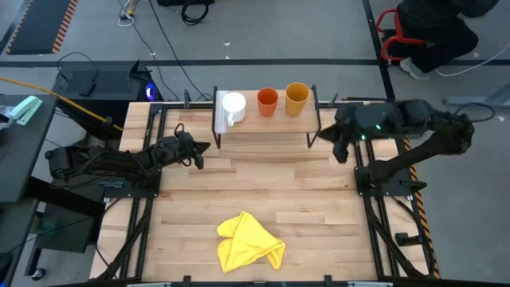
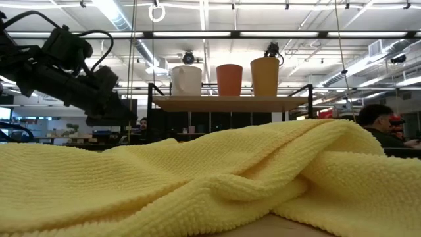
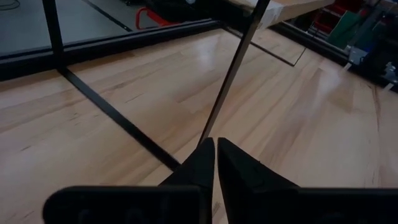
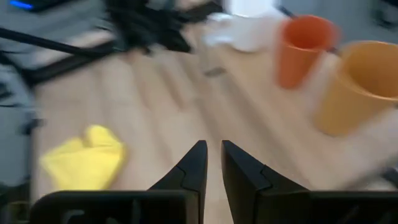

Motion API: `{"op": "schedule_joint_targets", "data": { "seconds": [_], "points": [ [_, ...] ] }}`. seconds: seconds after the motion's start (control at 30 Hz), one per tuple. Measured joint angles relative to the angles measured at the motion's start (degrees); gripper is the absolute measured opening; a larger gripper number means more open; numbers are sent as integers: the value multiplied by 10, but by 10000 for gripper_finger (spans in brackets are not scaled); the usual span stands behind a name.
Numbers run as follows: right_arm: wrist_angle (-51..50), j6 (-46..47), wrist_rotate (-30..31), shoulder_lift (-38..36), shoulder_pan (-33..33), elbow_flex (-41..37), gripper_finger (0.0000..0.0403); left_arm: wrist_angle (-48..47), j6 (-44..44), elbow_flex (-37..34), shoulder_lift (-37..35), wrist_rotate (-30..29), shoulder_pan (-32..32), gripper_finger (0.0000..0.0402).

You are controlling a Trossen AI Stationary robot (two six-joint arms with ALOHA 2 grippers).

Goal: Stack small to large cups/mugs on shelf
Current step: Return to Home Position

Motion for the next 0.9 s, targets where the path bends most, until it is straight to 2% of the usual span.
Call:
{"op": "schedule_joint_targets", "data": {
  "seconds": [0.33,0.53,0.67,0.73,0.9],
  "points": [
    [298,2,-17,-143,147,-234,55,-15,-4,0,0,0,0,18],
    [414,-9,-10,-176,223,-348,55,-16,-48,0,0,0,0,28],
    [506,-50,-9,-176,257,-418,55,-23,-73,0,0,0,0,29],
    [569,-69,-4,-174,272,-456,55,-33,-70,0,0,19,0,26],
    [709,-100,-2,-172,301,-543,55,-22,-44,0,0,116,-11,19]
  ]
}}
